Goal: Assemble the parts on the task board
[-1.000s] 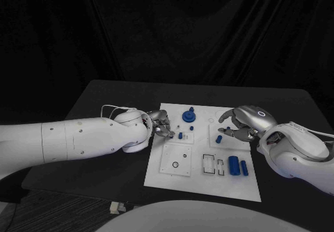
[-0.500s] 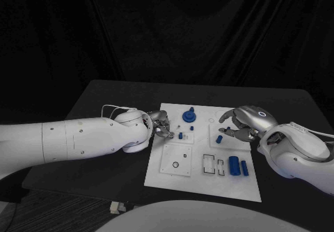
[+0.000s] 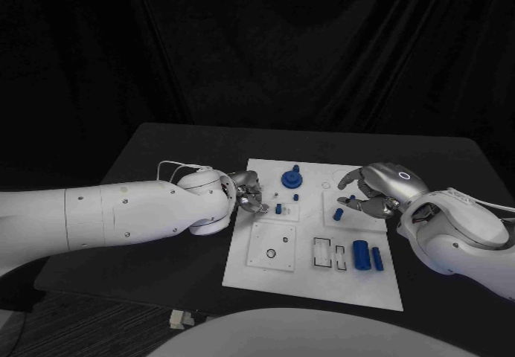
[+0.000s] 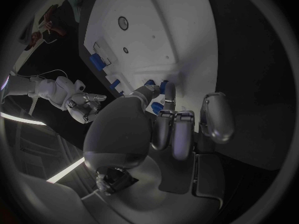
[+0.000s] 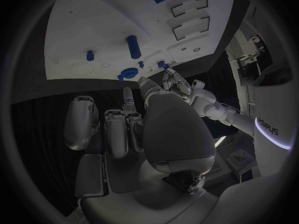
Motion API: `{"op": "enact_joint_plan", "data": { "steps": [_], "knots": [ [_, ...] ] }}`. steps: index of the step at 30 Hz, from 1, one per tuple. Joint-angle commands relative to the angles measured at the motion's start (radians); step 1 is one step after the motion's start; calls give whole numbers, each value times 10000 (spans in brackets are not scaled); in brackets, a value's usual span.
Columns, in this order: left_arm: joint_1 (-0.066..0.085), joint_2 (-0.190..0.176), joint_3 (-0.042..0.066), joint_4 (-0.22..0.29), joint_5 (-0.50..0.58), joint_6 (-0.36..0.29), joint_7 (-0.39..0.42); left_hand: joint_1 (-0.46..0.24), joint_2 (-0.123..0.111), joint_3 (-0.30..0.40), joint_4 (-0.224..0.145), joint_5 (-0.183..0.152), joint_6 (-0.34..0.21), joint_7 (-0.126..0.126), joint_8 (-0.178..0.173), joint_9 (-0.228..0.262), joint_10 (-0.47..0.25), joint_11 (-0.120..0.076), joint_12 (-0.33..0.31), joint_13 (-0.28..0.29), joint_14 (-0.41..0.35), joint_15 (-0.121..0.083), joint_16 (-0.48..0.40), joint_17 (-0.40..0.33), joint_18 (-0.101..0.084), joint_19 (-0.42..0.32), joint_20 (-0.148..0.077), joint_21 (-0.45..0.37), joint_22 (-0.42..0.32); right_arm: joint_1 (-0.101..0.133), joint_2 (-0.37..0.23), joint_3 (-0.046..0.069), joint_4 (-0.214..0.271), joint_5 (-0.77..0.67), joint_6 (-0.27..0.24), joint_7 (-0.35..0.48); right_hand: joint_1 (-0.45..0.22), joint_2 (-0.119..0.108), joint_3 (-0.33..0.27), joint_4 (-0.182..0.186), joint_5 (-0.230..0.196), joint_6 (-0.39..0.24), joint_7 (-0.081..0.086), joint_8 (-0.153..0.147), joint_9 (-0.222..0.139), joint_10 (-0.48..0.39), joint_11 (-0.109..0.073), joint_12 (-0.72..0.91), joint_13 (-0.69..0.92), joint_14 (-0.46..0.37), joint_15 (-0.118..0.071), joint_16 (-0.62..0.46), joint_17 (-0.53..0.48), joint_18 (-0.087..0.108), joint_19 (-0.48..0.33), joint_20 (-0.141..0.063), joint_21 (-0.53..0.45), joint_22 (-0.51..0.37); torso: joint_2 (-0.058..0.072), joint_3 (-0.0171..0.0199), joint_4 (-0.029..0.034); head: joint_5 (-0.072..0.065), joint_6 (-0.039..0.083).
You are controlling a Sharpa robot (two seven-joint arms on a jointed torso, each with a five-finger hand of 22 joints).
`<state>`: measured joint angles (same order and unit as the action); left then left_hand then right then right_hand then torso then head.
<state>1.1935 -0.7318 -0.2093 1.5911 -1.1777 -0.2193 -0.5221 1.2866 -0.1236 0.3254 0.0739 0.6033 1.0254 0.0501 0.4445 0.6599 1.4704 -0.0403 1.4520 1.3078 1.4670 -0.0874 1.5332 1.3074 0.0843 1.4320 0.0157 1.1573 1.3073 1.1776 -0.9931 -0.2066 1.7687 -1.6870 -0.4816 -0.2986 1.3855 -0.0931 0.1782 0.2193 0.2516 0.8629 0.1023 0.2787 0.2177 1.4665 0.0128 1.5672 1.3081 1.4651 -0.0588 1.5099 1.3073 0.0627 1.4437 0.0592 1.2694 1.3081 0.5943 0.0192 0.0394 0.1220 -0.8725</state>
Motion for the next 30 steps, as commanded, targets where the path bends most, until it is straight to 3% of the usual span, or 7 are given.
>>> {"op": "enact_joint_plan", "data": {
  "steps": [1,6,9,10,14,17,30],
  "knots": [
    [-35,57,-41,7,122,339,-86,-104,42,1148,-1092,79,-119,-78,45,30,631,-34,61,1873,945,-79,42,2423,-95,87,13,39,1652,-27,-14,5,3,-42,-139,2,107,-21,9,-36,55,67,19,-43,-16,1043,34,36,2627,824,85,-66,1709,48,-46,9,-61,1694,-7,0,1,-1,-1],
    [-36,107,-41,-38,123,315,-84,-173,66,1168,-1082,-36,-194,-84,103,88,633,-35,53,1867,946,-80,40,2422,-94,87,10,32,1648,-27,-21,5,9,-42,-146,6,107,-21,9,-36,55,67,19,-43,-16,1043,34,36,2627,824,85,-66,1709,48,-46,9,-61,1694,-5,3,0,-13,-1],
    [-36,133,-41,-79,123,372,-76,-268,171,1181,-1037,-825,-346,-109,141,139,626,-40,26,1851,937,-74,6,2403,-88,65,19,-20,1632,-27,-28,5,15,-42,-148,7,107,-21,9,-36,55,67,19,-43,-16,1043,34,36,2627,824,85,-66,1709,48,-46,9,-61,1694,-1,0,0,-18,-1],
    [-36,139,-41,-89,123,396,-74,-311,228,1174,-995,-1350,-404,-133,118,129,617,-50,2,1836,934,-73,-5,2397,-84,51,24,-50,1624,-28,-30,5,16,-42,-150,7,107,-21,9,-36,55,67,19,-43,-16,1043,34,36,2627,824,85,-66,1709,48,-46,9,-61,1694,-1,1,-1,-16,-1],
    [-37,157,-41,-122,123,497,-64,-464,333,1099,-796,-2434,-382,-240,69,70,592,-101,-58,1801,913,-90,-73,2358,-72,16,26,-128,1607,-28,-36,5,20,-42,-157,5,107,-21,9,-36,55,67,19,-43,-16,1043,34,36,2627,824,85,-66,1709,48,-46,9,-61,1694,3,4,-1,-26,-1],
    [-37,162,-41,-133,123,503,-49,-700,388,955,-517,-2870,-302,-289,11,-13,573,-131,-88,1786,905,-109,-98,2345,-64,-2,11,-180,1597,-28,-35,5,21,-42,-161,6,107,-21,9,-36,55,67,19,-43,-16,1043,34,36,2627,824,85,-66,1709,48,-46,9,-61,1694,8,1,-1,-19,-1],
    [-39,199,-41,-184,123,650,-36,-1006,433,644,-113,-3120,-90,-335,-7,-91,558,-153,-97,1786,902,-122,-106,2343,-65,-3,-3,-202,1600,-29,-37,5,30,-42,-172,7,117,-23,13,-43,76,71,20,-46,-24,1043,34,36,2627,824,84,-66,1711,52,-51,8,-77,1689,3,0,3,-23,-1]
  ]
}}
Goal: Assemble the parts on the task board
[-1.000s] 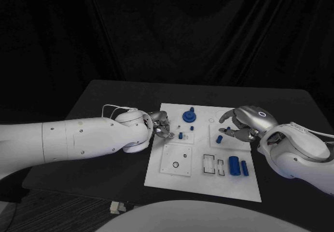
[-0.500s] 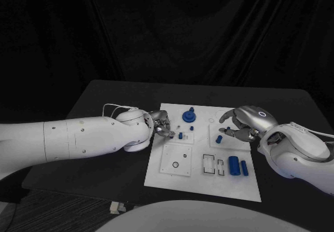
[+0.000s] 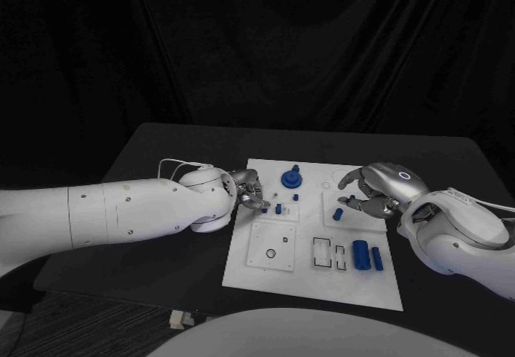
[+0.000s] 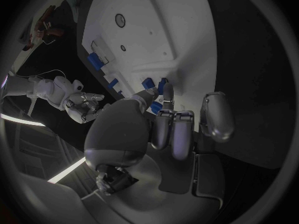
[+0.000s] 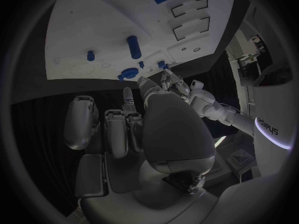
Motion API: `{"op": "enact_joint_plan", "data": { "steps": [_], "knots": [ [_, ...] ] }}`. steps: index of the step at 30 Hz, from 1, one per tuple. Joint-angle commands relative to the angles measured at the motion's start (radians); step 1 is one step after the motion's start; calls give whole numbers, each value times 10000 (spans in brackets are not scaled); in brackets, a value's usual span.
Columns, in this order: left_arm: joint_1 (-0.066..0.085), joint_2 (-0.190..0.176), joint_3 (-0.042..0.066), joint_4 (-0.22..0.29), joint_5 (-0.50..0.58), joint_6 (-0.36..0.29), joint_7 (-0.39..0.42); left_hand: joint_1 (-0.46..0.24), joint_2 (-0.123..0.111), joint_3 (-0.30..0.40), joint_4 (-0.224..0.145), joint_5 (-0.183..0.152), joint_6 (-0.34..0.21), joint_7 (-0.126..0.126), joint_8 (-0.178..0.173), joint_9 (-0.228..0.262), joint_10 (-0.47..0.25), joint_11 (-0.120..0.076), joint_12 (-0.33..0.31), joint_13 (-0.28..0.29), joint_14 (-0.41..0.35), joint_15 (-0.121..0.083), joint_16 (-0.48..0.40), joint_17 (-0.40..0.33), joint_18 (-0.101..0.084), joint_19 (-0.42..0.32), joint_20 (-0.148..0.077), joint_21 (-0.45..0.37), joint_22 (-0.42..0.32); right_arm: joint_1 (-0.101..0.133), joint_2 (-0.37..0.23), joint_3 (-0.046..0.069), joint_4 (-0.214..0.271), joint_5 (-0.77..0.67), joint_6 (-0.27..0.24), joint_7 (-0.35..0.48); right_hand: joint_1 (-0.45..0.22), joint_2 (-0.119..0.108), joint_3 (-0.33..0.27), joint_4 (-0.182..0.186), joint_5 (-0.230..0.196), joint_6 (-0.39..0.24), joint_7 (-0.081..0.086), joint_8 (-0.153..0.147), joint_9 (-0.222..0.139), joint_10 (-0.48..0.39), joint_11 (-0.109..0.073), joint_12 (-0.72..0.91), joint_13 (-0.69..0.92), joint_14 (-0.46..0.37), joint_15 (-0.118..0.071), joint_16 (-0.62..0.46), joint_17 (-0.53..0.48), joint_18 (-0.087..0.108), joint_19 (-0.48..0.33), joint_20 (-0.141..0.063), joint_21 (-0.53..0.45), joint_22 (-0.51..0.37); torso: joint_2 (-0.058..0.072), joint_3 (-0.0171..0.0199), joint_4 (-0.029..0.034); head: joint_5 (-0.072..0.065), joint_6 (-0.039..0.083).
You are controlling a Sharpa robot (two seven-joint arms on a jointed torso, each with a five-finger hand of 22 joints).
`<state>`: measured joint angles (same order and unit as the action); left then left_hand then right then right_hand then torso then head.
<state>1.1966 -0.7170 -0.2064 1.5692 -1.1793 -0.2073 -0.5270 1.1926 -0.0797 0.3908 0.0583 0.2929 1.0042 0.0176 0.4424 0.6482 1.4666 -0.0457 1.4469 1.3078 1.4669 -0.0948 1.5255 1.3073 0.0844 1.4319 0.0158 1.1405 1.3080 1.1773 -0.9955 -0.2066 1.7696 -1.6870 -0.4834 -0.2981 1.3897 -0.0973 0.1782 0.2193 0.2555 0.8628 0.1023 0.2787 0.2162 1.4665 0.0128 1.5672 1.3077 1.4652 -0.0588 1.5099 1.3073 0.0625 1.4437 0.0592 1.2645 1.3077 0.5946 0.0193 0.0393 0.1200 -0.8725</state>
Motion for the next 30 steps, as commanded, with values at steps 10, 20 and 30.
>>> {"op": "enact_joint_plan", "data": {
  "steps": [10,20,30],
  "knots": [
    [-72,54,-70,36,139,612,21,-180,-15,-343,298,-598,198,-64,206,213,589,-143,-53,1787,903,-81,-28,2348,-67,8,-32,-45,1596,-26,-12,5,20,-42,-169,5,83,12,14,-49,50,74,21,-51,-17,1043,34,36,2631,824,83,-66,1711,50,-43,8,-16,1698,-1,0,2,-3,-1],
    [-74,59,-70,22,139,684,19,-424,50,-821,718,-1225,110,-15,204,281,577,-103,-71,1781,898,-55,-45,2341,-65,2,-18,-94,1590,-28,-6,5,17,-42,-176,9,83,12,14,-49,50,74,21,-51,-17,1043,34,36,2631,824,83,-66,1711,50,-43,8,-16,1698,0,-1,3,0,-1],
    [-74,35,-70,-3,139,789,-2,-563,118,-1154,966,-1349,-64,45,180,337,593,-49,0,1832,894,-15,-57,2336,-54,-22,13,-179,1574,-31,-10,5,14,-42,-169,15,83,12,14,-49,50,74,21,-51,-17,1043,34,36,2631,824,83,-66,1711,50,-43,8,-16,1698,6,-1,3,-7,-1]
  ]
}}
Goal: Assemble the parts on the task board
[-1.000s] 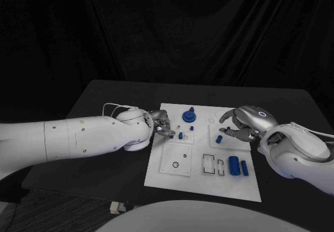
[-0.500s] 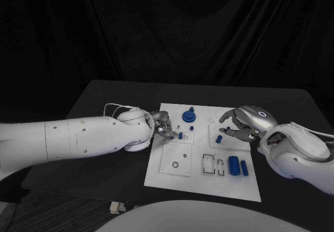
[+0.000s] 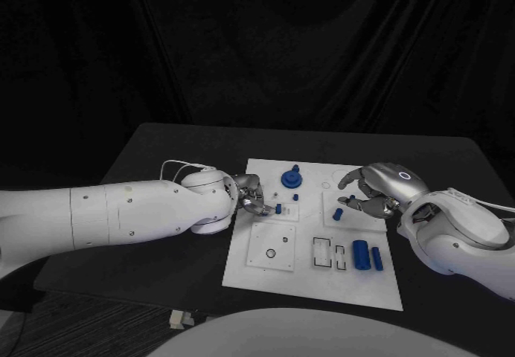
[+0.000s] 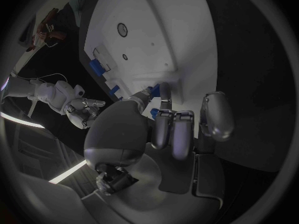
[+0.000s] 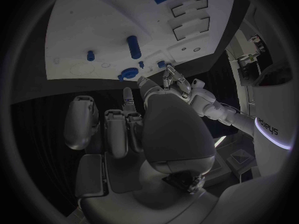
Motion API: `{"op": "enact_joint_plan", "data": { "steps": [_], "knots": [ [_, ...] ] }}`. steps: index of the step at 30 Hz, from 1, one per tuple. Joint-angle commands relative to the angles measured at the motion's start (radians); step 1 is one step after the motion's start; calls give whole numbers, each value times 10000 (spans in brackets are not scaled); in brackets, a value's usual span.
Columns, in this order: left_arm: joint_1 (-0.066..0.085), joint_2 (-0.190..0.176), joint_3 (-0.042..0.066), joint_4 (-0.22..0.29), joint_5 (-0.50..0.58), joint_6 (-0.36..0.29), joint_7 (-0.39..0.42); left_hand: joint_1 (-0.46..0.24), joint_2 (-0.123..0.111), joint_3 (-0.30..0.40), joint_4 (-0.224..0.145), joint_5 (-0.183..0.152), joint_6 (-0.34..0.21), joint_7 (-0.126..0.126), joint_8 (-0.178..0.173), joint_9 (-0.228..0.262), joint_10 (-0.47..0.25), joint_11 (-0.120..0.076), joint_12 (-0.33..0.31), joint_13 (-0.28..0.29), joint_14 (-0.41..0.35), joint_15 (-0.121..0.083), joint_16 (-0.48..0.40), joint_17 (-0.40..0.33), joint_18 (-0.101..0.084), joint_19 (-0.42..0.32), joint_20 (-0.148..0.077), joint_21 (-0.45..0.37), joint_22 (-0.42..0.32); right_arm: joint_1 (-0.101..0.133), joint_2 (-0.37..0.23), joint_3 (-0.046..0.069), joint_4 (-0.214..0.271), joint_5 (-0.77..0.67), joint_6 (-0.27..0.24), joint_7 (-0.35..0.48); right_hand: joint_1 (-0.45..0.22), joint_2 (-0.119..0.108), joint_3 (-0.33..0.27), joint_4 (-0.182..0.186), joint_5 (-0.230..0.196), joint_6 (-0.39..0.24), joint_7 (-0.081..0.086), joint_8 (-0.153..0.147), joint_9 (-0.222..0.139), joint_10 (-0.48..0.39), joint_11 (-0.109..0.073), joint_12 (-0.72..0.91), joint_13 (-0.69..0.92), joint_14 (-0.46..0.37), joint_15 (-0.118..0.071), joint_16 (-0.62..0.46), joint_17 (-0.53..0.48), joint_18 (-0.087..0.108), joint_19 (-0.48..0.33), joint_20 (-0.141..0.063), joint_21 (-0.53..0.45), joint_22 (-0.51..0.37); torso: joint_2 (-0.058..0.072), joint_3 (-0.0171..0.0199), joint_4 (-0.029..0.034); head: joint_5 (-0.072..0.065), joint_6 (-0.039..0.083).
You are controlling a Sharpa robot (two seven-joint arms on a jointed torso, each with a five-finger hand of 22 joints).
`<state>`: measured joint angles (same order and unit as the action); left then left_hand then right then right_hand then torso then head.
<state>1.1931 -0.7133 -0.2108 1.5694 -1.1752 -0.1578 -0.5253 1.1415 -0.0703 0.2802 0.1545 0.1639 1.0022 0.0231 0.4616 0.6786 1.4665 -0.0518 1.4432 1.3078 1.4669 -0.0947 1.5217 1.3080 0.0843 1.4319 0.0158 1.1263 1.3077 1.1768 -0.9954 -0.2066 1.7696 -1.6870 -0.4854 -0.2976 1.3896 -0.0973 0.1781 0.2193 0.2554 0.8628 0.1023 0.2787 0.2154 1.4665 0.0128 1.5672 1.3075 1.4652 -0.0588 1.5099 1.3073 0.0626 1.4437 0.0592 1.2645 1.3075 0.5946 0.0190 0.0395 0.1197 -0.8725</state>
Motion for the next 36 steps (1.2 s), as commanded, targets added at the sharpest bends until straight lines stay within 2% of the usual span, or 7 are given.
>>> {"op": "enact_joint_plan", "data": {
  "steps": [1,10,14,15,17,28,36],
  "knots": [
    [-39,-5,-26,-6,98,289,-18,-31,37,-56,-2,-53,-46,-13,8,52,595,11,42,1835,893,-16,-22,2328,-54,-19,15,-31,1579,-27,-11,5,13,-42,-147,11,83,12,14,-50,52,74,21,-51,-10,1043,34,36,2633,824,83,-66,1711,50,-43,8,-16,1700,3,2,1,0,-1],
    [-40,-33,-26,19,98,162,70,890,144,68,-482,1100,-265,-96,266,385,578,-57,26,1834,887,-61,-42,2320,-48,-11,-14,-54,1579,-31,-12,5,5,-42,-144,16,83,12,14,-50,52,74,21,-51,-10,1043,34,36,2633,824,83,-66,1711,50,-43,8,-16,1700,-2,2,-1,18,-1],
    [-40,-48,-26,37,98,102,153,1278,36,470,-784,2025,-323,-77,101,284,529,-55,-101,1757,871,-67,-100,2288,-45,-15,-27,-83,1575,-31,-9,5,0,-42,-144,18,93,4,16,-58,74,84,22,-61,-31,1043,38,36,2633,823,84,-74,1701,53,-46,6,-37,1696,-4,0,-3,26,-1],
    [-40,-57,-26,46,98,88,175,1337,-40,627,-875,2435,-331,-53,51,254,522,-41,-121,1745,867,-61,-116,2280,-45,-16,-27,-89,1575,-32,-8,5,-2,-42,-144,19,93,4,16,-58,74,84,22,-61,-31,1043,38,36,2633,823,84,-74,1701,53,-46,6,-37,1696,-4,3,-3,26,-1],
    [-41,-80,-26,68,98,56,216,1352,-110,840,-968,2745,-350,-12,-18,217,510,-17,-165,1717,864,-44,-128,2274,-44,-24,-16,-112,1571,-32,-7,5,-3,-42,-144,20,93,4,16,-58,74,84,22,-61,-31,1043,38,36,2633,823,84,-74,1701,53,-46,6,-37,1696,-3,2,1,19,-1],
    [-41,-240,-26,129,99,-126,523,1116,-294,1648,-1291,3594,-315,128,-129,225,443,77,-381,1582,841,28,-199,2238,-30,-71,45,-194,1556,-33,-16,5,-2,-42,-143,18,93,4,16,-58,74,84,22,-61,-31,1043,38,36,2633,823,84,-74,1701,53,-46,6,-37,1696,0,0,-1,19,-1],
    [-41,-311,-26,154,99,-258,696,1029,-371,1957,-1433,3789,-311,158,-76,304,444,97,-386,1579,835,37,-215,2230,-27,-84,57,-200,1555,-33,-10,5,-4,-42,-137,15,93,4,16,-58,74,84,22,-61,-31,1043,38,36,2633,823,84,-74,1701,53,-46,6,-37,1696,2,0,0,34,-1]
  ]
}}
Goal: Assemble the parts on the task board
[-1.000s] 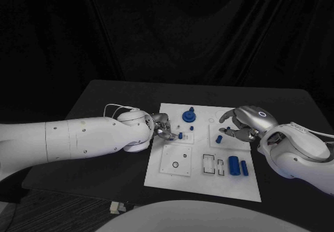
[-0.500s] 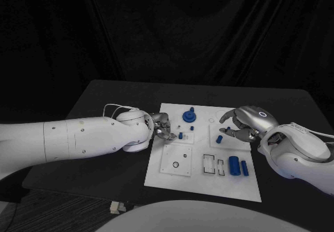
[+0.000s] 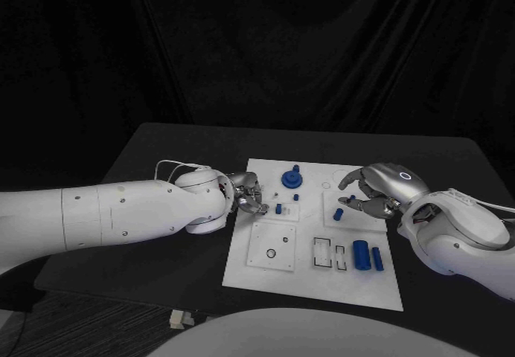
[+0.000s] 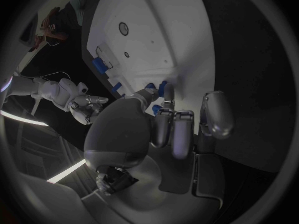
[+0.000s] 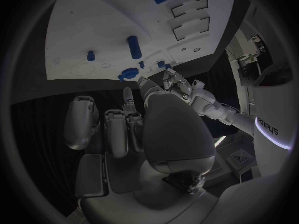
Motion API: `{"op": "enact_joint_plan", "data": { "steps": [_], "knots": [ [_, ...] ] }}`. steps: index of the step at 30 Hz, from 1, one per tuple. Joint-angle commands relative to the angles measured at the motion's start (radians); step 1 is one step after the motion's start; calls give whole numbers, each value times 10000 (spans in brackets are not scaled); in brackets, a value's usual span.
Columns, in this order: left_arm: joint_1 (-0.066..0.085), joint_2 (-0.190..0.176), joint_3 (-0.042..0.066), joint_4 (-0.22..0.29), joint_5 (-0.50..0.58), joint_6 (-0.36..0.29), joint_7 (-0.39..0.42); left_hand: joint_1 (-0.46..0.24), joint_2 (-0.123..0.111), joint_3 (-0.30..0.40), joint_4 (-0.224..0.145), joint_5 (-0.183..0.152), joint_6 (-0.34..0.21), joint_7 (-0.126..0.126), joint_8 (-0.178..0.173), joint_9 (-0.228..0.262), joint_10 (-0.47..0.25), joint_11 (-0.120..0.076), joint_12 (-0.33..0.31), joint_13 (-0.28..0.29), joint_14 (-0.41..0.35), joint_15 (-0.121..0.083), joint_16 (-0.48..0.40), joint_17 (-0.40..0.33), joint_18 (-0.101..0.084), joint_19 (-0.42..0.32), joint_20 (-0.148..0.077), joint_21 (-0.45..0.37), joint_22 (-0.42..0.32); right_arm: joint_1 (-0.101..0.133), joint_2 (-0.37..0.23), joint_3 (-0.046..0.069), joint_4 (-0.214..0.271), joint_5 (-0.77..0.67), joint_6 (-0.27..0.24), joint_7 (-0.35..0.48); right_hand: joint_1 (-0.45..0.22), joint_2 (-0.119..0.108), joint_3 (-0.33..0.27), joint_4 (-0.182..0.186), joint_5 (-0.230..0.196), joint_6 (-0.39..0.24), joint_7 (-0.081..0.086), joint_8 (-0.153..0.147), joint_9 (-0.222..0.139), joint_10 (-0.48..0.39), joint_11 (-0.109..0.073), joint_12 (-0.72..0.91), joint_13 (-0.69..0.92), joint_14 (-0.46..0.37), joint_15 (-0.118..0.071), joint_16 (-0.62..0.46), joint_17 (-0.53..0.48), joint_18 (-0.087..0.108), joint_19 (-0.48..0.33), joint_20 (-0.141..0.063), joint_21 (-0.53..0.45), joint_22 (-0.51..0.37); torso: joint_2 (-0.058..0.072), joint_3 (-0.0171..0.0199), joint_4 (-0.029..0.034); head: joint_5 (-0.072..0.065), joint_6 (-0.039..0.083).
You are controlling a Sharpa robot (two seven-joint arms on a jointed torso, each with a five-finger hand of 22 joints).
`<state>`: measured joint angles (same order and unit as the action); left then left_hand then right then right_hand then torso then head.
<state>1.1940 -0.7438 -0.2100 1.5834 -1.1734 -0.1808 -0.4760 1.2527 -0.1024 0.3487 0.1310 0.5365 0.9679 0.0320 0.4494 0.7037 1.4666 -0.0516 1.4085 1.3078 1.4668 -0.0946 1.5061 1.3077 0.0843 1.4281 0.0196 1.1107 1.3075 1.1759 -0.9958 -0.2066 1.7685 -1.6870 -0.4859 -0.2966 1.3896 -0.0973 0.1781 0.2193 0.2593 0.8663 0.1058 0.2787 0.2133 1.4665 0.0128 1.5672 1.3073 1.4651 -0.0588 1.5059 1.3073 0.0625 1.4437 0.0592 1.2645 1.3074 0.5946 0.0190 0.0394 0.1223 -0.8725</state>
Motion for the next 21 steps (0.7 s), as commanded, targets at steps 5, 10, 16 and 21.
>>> {"op": "enact_joint_plan", "data": {
  "steps": [5,10,16,21],
  "knots": [
    [-49,-33,-34,20,81,-31,246,-108,-65,1340,-1226,104,33,73,65,77,442,97,-46,1575,835,38,-58,2235,-23,-54,21,-59,1553,-24,1,5,4,-42,-128,4,93,4,17,-58,35,50,-12,-61,-10,1043,38,36,2635,823,84,-34,1701,54,-46,7,-37,1696,-2,2,2,13,-1],
    [-49,-50,-34,23,81,-10,248,-110,-73,1371,-1247,114,33,75,73,87,442,96,-46,1575,835,38,-57,2236,-26,-51,22,-44,1556,-25,7,5,0,-42,-125,4,96,4,20,-60,42,57,-9,-67,-25,1043,39,36,2635,823,86,-36,1699,52,-42,7,-36,1698,4,2,5,9,-1],
    [-49,-56,-34,45,81,-79,235,-106,-87,1425,-1287,124,35,80,87,104,448,96,-31,1585,837,37,-48,2241,-27,-48,21,-32,1559,-27,9,4,-7,-42,-133,0,96,4,20,-60,42,57,-9,-67,-25,1043,39,36,2635,823,86,-36,1699,52,-42,7,-36,1698,3,2,6,8,-1],
    [-49,-78,-34,131,81,-419,241,-93,-90,1483,-1333,113,26,89,93,118,459,100,-11,1597,842,36,-35,2249,-32,-35,20,9,1568,-29,9,4,-13,-42,-148,-4,96,4,20,-60,42,57,-9,-67,-25,1043,39,36,2635,823,86,-36,1699,52,-42,7,-36,1698,3,0,1,8,-1]
  ]
}}
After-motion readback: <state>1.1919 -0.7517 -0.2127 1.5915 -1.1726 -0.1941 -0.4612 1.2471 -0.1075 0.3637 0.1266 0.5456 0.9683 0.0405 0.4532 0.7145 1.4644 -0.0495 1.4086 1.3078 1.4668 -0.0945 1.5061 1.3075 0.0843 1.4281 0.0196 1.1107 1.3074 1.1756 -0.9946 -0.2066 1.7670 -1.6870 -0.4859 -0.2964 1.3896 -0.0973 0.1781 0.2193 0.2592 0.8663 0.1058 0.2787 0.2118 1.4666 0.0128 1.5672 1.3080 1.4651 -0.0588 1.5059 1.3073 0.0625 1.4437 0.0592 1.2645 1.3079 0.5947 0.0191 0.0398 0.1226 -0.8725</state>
